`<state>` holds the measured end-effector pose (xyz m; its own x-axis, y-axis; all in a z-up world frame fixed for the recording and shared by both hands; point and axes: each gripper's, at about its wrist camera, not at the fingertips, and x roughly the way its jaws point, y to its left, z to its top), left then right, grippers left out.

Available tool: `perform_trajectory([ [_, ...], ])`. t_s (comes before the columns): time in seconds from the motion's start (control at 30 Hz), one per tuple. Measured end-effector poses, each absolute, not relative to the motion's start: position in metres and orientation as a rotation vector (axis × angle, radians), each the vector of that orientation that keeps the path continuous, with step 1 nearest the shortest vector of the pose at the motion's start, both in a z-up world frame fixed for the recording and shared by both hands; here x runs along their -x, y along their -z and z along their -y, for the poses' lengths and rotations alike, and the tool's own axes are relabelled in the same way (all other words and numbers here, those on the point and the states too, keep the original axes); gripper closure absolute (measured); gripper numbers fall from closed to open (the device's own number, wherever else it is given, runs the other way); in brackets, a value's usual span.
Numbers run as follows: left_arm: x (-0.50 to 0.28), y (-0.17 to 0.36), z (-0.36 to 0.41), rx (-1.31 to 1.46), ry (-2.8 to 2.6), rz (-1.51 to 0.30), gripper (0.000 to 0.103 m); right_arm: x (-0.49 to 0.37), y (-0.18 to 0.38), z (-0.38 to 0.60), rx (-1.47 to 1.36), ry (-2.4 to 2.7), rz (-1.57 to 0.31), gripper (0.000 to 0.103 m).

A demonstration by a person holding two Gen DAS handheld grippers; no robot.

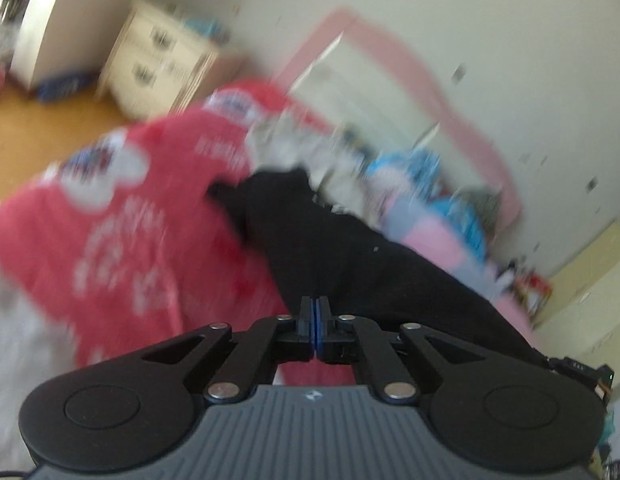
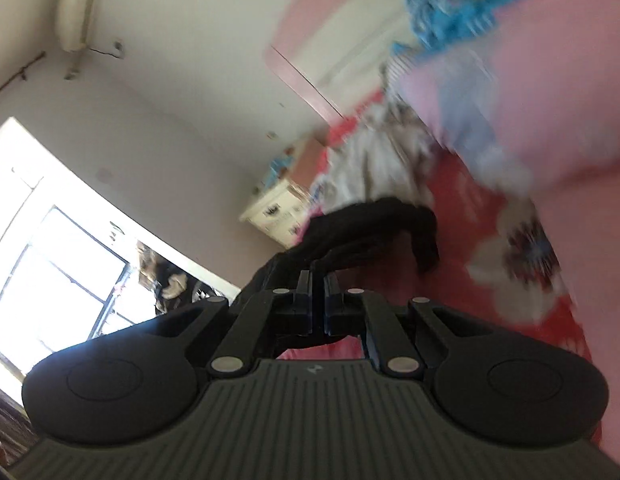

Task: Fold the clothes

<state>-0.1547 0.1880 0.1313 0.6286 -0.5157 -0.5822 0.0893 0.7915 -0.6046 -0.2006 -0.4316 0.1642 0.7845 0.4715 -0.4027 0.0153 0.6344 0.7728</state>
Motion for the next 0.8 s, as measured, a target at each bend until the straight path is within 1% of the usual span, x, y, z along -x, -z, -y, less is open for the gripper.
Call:
perform_trajectory([
  [0.07, 0.168, -0.092, -0.183, 0.531, 0.357, -0.936, 0.102, 0.219, -0.119, 0.426, -0.872, -0.226, -0.74, 0.1],
  [0.13, 0.178, -0.054, -0.176, 0.408, 0.328, -1.044, 0.102, 0.234, -0.079, 0.421, -0.852, -0.145, -0.865, 0.1],
  [0.23, 0.19, -0.011, -0.156, 0.221, 0.346, -1.153, 0.102, 0.249, -0.033, 0.417, -0.786, -0.042, -1.02, 0.1],
  [0.27, 0.194, -0.004, -0.15, 0.158, 0.349, -1.162, 0.102, 0.251, -0.025, 0.416, -0.758, -0.017, -1.056, 0.101],
  [0.37, 0.201, 0.006, -0.137, 0.011, 0.373, -1.183, 0.102, 0.254, -0.017, 0.413, -0.681, 0.026, -1.128, 0.101],
  [0.5, 0.212, 0.014, -0.115, -0.195, 0.415, -1.186, 0.102, 0.247, -0.023, 0.398, -0.513, 0.021, -1.17, 0.101],
  [0.67, 0.223, 0.031, -0.093, -0.337, 0.419, -1.192, 0.102, 0.235, -0.005, 0.391, -0.392, 0.055, -1.212, 0.101],
  [0.8, 0.228, 0.03, -0.092, -0.351, 0.418, -1.183, 0.102, 0.24, -0.004, 0.388, -0.335, 0.067, -1.182, 0.1],
])
